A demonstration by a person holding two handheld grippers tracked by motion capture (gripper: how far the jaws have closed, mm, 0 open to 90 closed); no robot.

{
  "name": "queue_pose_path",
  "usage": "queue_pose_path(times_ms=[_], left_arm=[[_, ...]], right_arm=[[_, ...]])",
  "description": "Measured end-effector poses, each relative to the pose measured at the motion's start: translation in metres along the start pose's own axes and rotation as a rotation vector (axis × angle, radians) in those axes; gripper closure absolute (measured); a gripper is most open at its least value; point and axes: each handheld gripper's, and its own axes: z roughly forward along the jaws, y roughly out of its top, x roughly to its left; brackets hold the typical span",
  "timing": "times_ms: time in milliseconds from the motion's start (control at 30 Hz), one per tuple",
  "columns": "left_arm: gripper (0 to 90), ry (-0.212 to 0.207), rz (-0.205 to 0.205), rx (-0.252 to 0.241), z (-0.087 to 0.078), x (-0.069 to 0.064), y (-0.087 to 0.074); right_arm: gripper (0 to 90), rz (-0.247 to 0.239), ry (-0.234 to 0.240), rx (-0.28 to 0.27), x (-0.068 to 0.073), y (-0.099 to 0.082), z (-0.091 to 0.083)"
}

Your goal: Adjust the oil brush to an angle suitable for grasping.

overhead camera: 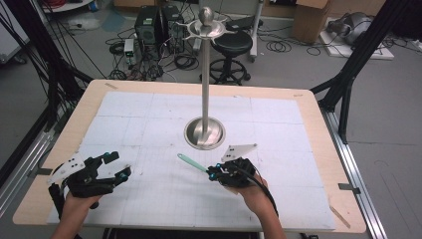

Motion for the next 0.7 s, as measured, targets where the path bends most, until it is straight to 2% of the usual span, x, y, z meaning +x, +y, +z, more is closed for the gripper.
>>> queue_pose_path(times_ms=[167, 233, 433, 567, 633, 700], left_arm=[[20.7, 0.000, 0.002, 0.003, 0.000, 0.000, 0.000], [20.7, 0.000, 0.003, 0.005, 0.000, 0.000, 0.000], [20.8, 0.002, 0.002, 0.008, 0.001, -0.001, -0.001], [20.9, 0.001, 0.003, 0.011, 0.001, -0.001, -0.001], [20.9, 0.001, 0.002, 0.012, 0.002, -0.001, -0.001], [20.9, 0.002, 0.001, 0.014, 0.002, -0.002, -0.001]], right_arm=[[81.6, 0.021, -0.010, -0.044, -0.001, -0.014, -0.015], [81.5, 0.025, -0.013, -0.044, -0.001, -0.017, -0.018], [81.5, 0.017, -0.035, 0.010, -0.004, -0.029, -0.024], [81.5, 0.040, -0.044, 0.055, -0.009, -0.049, -0.031], [81.4, 0.042, -0.043, 0.057, -0.010, -0.052, -0.032], [81.4, 0.061, -0.057, 0.087, -0.012, -0.061, -0.036]])
